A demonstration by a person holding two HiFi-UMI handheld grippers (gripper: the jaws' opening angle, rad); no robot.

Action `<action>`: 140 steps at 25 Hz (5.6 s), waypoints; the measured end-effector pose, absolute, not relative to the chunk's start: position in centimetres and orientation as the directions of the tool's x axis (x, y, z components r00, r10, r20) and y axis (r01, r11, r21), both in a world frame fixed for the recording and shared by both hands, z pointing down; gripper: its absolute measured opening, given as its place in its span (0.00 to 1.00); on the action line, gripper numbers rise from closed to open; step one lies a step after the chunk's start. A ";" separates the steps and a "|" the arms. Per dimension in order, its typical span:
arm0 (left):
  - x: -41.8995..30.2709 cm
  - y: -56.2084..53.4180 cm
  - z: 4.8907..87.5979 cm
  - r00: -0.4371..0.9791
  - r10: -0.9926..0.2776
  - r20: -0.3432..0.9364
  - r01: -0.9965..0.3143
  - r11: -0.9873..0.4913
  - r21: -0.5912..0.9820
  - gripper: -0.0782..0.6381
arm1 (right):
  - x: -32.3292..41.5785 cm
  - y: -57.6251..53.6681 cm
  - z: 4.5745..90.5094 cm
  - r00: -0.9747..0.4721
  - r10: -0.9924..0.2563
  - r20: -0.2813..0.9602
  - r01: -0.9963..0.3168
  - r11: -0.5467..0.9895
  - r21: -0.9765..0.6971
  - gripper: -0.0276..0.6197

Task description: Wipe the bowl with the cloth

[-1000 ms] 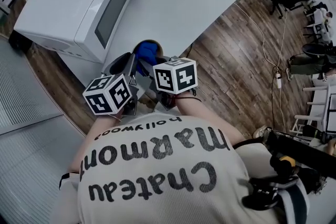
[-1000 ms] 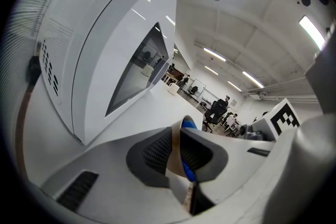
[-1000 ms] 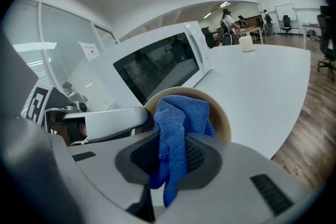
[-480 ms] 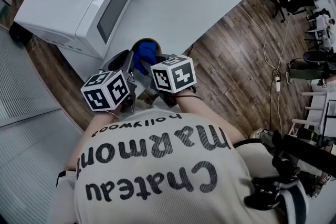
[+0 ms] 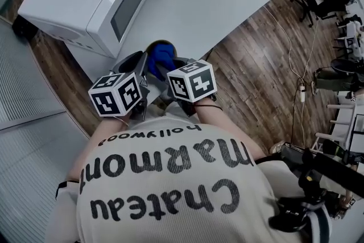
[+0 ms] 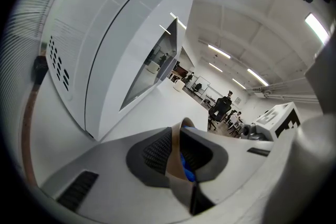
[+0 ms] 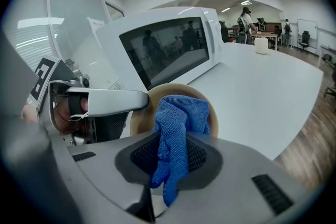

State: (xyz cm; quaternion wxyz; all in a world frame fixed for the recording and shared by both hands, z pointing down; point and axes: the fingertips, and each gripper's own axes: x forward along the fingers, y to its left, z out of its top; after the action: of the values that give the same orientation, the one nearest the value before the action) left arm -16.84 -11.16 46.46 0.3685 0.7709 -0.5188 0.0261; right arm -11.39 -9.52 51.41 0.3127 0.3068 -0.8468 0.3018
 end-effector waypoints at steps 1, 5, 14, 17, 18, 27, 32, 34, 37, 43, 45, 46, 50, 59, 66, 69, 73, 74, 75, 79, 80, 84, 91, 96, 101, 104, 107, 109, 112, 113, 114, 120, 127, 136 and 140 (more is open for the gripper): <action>-16.9 -11.0 46.5 0.460 -0.779 0.426 -0.821 -0.189 0.539 0.17 | -11.4 -9.4 51.5 -0.616 -0.328 0.716 -0.707 0.631 -0.320 0.14; -17.1 -10.7 46.6 0.464 -0.769 0.439 -0.820 -0.187 0.541 0.18 | -11.4 -9.1 51.9 -0.610 -0.318 0.726 -0.707 0.632 -0.317 0.14; -17.3 -10.7 46.5 0.473 -0.766 0.435 -0.815 -0.194 0.546 0.16 | -10.8 -9.4 52.4 -0.583 -0.321 0.746 -0.708 0.651 -0.273 0.14; -17.3 -10.8 46.4 0.474 -0.759 0.447 -0.826 -0.208 0.524 0.16 | -10.7 -9.6 52.3 -0.575 -0.324 0.751 -0.706 0.661 -0.255 0.14; -17.3 -10.8 46.4 0.476 -0.754 0.452 -0.831 -0.218 0.511 0.16 | -10.6 -9.7 52.3 -0.571 -0.327 0.753 -0.707 0.662 -0.248 0.14; -16.6 -10.9 46.9 0.502 -0.722 0.477 -0.831 -0.250 0.497 0.13 | -9.5 -10.7 52.2 -0.539 -0.358 0.762 -0.728 0.654 -0.207 0.14; -16.4 -11.2 47.1 0.516 -0.708 0.483 -0.824 -0.256 0.505 0.13 | -8.8 -11.4 52.0 -0.529 -0.376 0.761 -0.744 0.636 -0.203 0.14; -16.4 -11.2 47.1 0.517 -0.705 0.486 -0.824 -0.258 0.504 0.13 | -8.6 -11.7 51.8 -0.530 -0.385 0.756 -0.752 0.625 -0.209 0.14; -16.4 -11.1 47.1 0.518 -0.702 0.489 -0.825 -0.259 0.502 0.13 | -8.4 -11.9 51.5 -0.535 -0.399 0.745 -0.763 0.606 -0.223 0.14; -16.3 -11.0 46.9 0.523 -0.694 0.495 -0.826 -0.272 0.493 0.12 | -7.9 -12.3 50.9 -0.529 -0.426 0.734 -0.769 0.606 -0.203 0.14; -16.1 -10.9 46.8 0.526 -0.692 0.494 -0.827 -0.281 0.487 0.12 | -7.6 -12.4 50.8 -0.523 -0.436 0.733 -0.774 0.603 -0.193 0.14; -16.1 -10.9 46.8 0.526 -0.692 0.495 -0.829 -0.285 0.482 0.12 | -7.5 -12.5 50.7 -0.519 -0.441 0.732 -0.776 0.602 -0.188 0.14; -16.1 -10.9 46.7 0.526 -0.693 0.494 -0.829 -0.289 0.478 0.13 | -7.0 -13.1 50.1 -0.503 -0.466 0.728 -0.790 0.589 -0.169 0.14; -16.3 -10.9 46.8 0.518 -0.697 0.496 -0.834 -0.282 0.474 0.12 | -10.1 -12.8 46.7 -0.675 -0.430 0.600 -0.721 0.557 -0.412 0.14; -16.2 -10.9 47.1 0.508 -0.699 0.503 -0.838 -0.266 0.477 0.12 | -13.3 -10.5 47.8 -0.724 -0.353 0.592 -0.678 0.521 -0.519 0.14; -16.4 -10.8 47.4 0.502 -0.702 0.504 -0.837 -0.250 0.486 0.12 | -13.5 -10.0 48.4 -0.734 -0.331 0.593 -0.668 0.506 -0.545 0.14; -16.5 -10.8 47.3 0.500 -0.706 0.501 -0.837 -0.244 0.490 0.12 | -13.6 -9.8 48.6 -0.741 -0.315 0.593 -0.660 0.502 -0.559 0.14; -16.6 -10.8 47.3 0.498 -0.708 0.501 -0.837 -0.242 0.490 0.12 | -13.6 -9.7 48.6 -0.742 -0.312 0.594 -0.659 0.503 -0.559 0.14; -16.7 -10.8 47.3 0.496 -0.710 0.501 -0.838 -0.240 0.490 0.12 | -13.7 -9.6 48.7 -0.742 -0.308 0.596 -0.659 0.504 -0.559 0.14; -16.9 -10.8 47.2 0.489 -0.714 0.502 -0.841 -0.234 0.488 0.12 | -13.9 -9.1 49.0 -0.743 -0.290 0.603 -0.654 0.506 -0.562 0.14; -16.9 -10.7 47.2 0.488 -0.714 0.502 -0.841 -0.233 0.488 0.12 | -13.8 -9.1 49.2 -0.742 -0.286 0.606 -0.654 0.505 -0.563 0.14; -17.0 -10.8 47.2 0.484 -0.717 0.501 -0.843 -0.230 0.486 0.12 | -13.3 -9.0 50.0 -0.721 -0.276 0.635 -0.671 0.507 -0.541 0.14; -17.0 -10.8 47.3 0.480 -0.719 0.503 -0.846 -0.226 0.483 0.12 | -12.3 -8.9 51.0 -0.701 -0.268 0.661 -0.688 0.501 -0.525 0.14; -17.0 -10.7 47.3 0.477 -0.721 0.503 -0.847 -0.225 0.481 0.12 | -12.0 -8.7 51.2 -0.698 -0.261 0.667 -0.686 0.511 -0.518 0.14; -17.2 -10.8 47.4 0.476 -0.721 0.504 -0.847 -0.223 0.482 0.12 | -11.1 -9.1 51.3 -0.645 -0.278 0.712 -0.704 0.578 -0.412 0.14; -17.2 -10.9 47.4 0.478 -0.720 0.504 -0.847 -0.225 0.482 0.12 | -10.9 -9.4 51.4 -0.634 -0.288 0.718 -0.710 0.586 -0.392 0.14; -17.2 -10.8 47.4 0.482 -0.717 0.504 -0.845 -0.229 0.483 0.12 | -10.6 -9.5 51.4 -0.632 -0.295 0.716 -0.713 0.584 -0.389 0.14; -17.2 -10.8 47.5 0.486 -0.714 0.505 -0.843 -0.229 0.487 0.12 | -10.4 -9.7 51.4 -0.631 -0.299 0.716 -0.714 0.585 -0.385 0.14; -17.2 -10.9 47.5 0.492 -0.710 0.505 -0.839 -0.230 0.493 0.12 | -10.0 -10.1 51.3 -0.617 -0.310 0.724 -0.720 0.594 -0.359 0.14; -17.2 -10.9 47.4 0.494 -0.708 0.504 -0.837 -0.231 0.496 0.12 | -9.8 -10.2 51.3 -0.610 -0.314 0.728 -0.721 0.600 -0.346 0.14; -17.1 -10.9 47.4 0.497 -0.708 0.502 -0.835 -0.232 0.500 0.12 | -9.7 -10.2 51.3 -0.603 -0.317 0.732 -0.722 0.607 -0.331 0.14; -17.2 -10.9 47.5 0.502 -0.713 0.490 -0.828 -0.231 0.511 0.12 | -9.3 -10.6 51.2 -0.570 -0.342 0.747 -0.714 0.656 -0.245 0.14; -18.1 -10.1 48.4 0.496 -0.715 0.492 -0.830 -0.224 0.511 0.12 | -9.7 -10.9 51.5 -0.539 -0.347 0.768 -0.673 0.725 -0.144 0.14; -17.6 -10.5 48.0 0.428 -0.727 0.537 -0.863 -0.153 0.481 0.12 | -9.4 -12.9 50.2 -0.598 -0.274 0.753 -0.532 0.839 -0.117 0.14; -17.9 -10.1 48.2 0.377 -0.737 0.561 -0.881 -0.099 0.462 0.12 | -10.0 -14.0 49.7 -0.645 -0.228 0.729 -0.441 0.890 -0.112 0.14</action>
State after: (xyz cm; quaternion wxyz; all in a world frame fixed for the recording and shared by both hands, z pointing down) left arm -17.90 -10.13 48.19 0.3844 0.7354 -0.5500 0.0942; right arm -10.03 -14.04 49.65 0.3774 0.1869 -0.8960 0.1412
